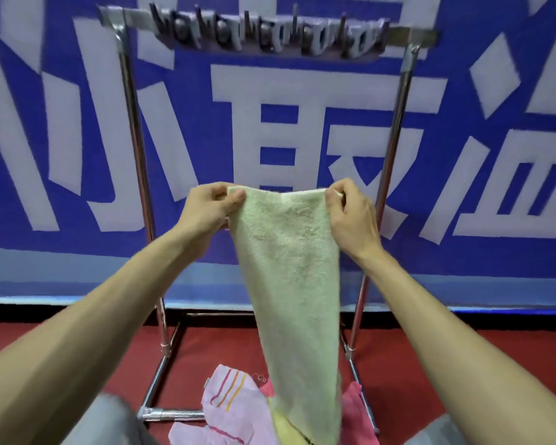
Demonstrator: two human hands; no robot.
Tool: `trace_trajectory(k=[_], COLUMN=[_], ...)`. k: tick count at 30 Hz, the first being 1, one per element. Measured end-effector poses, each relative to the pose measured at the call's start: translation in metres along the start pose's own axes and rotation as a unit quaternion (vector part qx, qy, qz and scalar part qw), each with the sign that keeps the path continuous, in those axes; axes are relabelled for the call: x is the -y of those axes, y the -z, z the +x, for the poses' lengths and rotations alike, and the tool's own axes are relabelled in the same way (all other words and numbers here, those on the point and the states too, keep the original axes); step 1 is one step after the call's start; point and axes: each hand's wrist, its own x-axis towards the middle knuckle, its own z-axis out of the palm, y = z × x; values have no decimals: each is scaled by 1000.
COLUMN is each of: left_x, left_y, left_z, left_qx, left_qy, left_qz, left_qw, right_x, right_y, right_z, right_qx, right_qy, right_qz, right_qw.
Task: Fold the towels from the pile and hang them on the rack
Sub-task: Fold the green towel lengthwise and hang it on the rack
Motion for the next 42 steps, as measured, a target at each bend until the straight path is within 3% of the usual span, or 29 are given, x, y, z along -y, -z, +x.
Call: trace_trajectory(k=[4,6,9,12,15,17,19,23,27,32,39,42], left_x=[-75,-78,-101,-155,-185,-192,-201,-216,-216,-190,-126,-68], left_y=[10,12,10,13,9,4,5,4,-4,3,7,6], left_z=[22,24,32,40,37,34,35,43,38,33,26,17], left_qx=[0,55,98,63,47,41,-7,-126,-144,-102,-63,-50], left_qy=[-91,-72,-36,-81,-147,-188,-222,-279,-309,-230,-155,-79], left_qz=[64,92,10,-61,58,113,89,44,114,38,77,76], left_qw=[994,992,995,993,986,975,971,951,933,967,983,993], right_x=[37,41,58,98,119,123,128,139,149,133,70,33], right_y=[41,42,60,95,116,122,129,138,143,137,88,54], right_z=[57,64,79,111,128,132,133,136,138,123,87,51], right_qx=[-38,-53,-74,-105,-119,-98,-92,-148,-138,-76,51,107], right_qy=[22,25,51,120,127,143,172,184,174,141,32,-43], right_qz=[0,3,10,-5,-16,-81,-126,-107,-122,-132,-63,-3], right_qw=[999,998,996,987,985,981,973,966,967,978,996,993])
